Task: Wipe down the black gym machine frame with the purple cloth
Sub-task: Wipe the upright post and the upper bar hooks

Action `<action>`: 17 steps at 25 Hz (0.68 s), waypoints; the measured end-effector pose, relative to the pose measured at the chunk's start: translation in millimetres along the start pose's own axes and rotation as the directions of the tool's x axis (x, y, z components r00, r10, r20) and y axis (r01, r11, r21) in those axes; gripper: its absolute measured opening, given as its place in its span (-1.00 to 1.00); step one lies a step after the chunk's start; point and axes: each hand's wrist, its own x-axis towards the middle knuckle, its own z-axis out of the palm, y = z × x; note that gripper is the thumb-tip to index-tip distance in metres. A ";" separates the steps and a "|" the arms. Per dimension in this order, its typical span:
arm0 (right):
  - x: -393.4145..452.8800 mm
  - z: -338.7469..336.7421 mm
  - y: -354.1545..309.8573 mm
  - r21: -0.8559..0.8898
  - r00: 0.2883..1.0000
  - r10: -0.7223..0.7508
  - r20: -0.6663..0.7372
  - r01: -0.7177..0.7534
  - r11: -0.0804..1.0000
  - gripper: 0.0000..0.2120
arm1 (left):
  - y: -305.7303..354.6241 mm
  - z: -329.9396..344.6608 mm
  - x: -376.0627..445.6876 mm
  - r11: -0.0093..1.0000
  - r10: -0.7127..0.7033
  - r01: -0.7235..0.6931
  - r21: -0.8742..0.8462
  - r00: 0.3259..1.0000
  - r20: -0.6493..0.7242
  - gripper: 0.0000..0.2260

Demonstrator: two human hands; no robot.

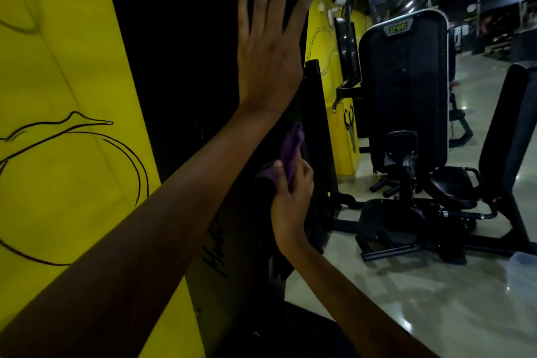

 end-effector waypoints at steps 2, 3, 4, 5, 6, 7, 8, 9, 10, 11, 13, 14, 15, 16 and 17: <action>-17.1 -3.8 23.6 -0.029 0.997 -0.073 0.031 0.073 0.997 -0.39 | 0.7 -3.4 -12.3 1.000 0.015 -0.015 -0.019 0.999 0.036 -0.53; -15.4 -6.7 34.5 -0.019 1.000 -0.004 0.026 0.005 1.000 -0.47 | 2.2 -6.6 -19.9 0.999 0.027 -0.025 -0.031 0.998 0.064 -0.53; -6.9 -7.6 43.3 0.041 0.992 0.128 0.012 -0.128 0.991 -0.56 | 3.7 -10.0 -26.1 0.998 0.042 -0.038 -0.041 0.995 0.087 -0.54; 5.4 -6.1 47.4 0.110 0.959 0.283 0.008 -0.283 0.953 -0.56 | 4.6 -12.3 -29.6 0.998 0.051 -0.046 -0.047 0.993 0.104 -0.54; 18.4 -3.7 46.1 0.155 0.921 0.389 0.015 -0.387 0.909 -0.55 | 4.9 -13.8 -31.6 0.998 0.049 -0.043 -0.049 0.992 0.114 -0.54; 27.4 -1.9 38.2 0.181 0.904 0.428 0.012 -0.423 0.888 -0.53 | 5.0 -14.6 -32.2 0.998 0.040 -0.034 -0.047 0.992 0.118 -0.55; 31.6 0.6 30.7 0.153 0.925 0.380 0.002 -0.376 0.914 -0.47 | 5.3 -14.8 -32.0 0.999 0.029 -0.024 -0.043 0.993 0.115 -0.56; 28.4 1.2 24.1 0.103 0.962 0.273 -0.007 -0.271 0.957 -0.38 | 5.6 -14.6 -31.6 0.999 0.016 -0.012 -0.038 0.994 0.109 -0.56; 19.4 -0.4 21.6 0.056 0.992 0.128 -0.014 -0.127 0.990 -0.31 | 6.1 -14.3 -31.4 0.999 0.009 -0.005 -0.036 0.994 0.105 -0.56; 6.1 -2.5 25.8 0.023 1.000 0.017 -0.009 -0.016 1.000 -0.26 | 6.4 -14.1 -31.5 0.999 0.006 -0.002 -0.041 0.994 0.106 -0.56; -16.6 -7.4 54.1 -0.038 0.999 -0.033 0.012 0.033 0.999 -0.17 | 6.5 -14.7 -31.8 0.998 0.010 -0.003 -0.062 0.994 0.111 -0.58; -18.8 -8.8 73.0 -0.068 0.999 0.035 -0.013 -0.035 0.997 -0.15 | 6.4 -15.3 -31.9 0.998 0.016 -0.008 -0.066 0.993 0.116 -0.59; -14.1 -10.0 86.2 -0.075 0.987 0.153 -0.040 -0.156 0.985 -0.17 | 6.3 -15.8 -31.8 0.998 0.024 -0.015 -0.068 0.992 0.123 -0.62; -5.3 -10.5 93.2 -0.053 0.957 0.285 -0.048 -0.287 0.956 -0.21 | 6.2 -16.4 -31.3 0.997 0.033 -0.023 -0.073 0.991 0.131 -0.64; 2.4 -10.6 92.4 -0.023 0.912 0.409 -0.034 -0.410 0.912 -0.29 | 6.0 -17.2 -31.1 0.996 0.039 -0.028 -0.082 0.989 0.141 -0.67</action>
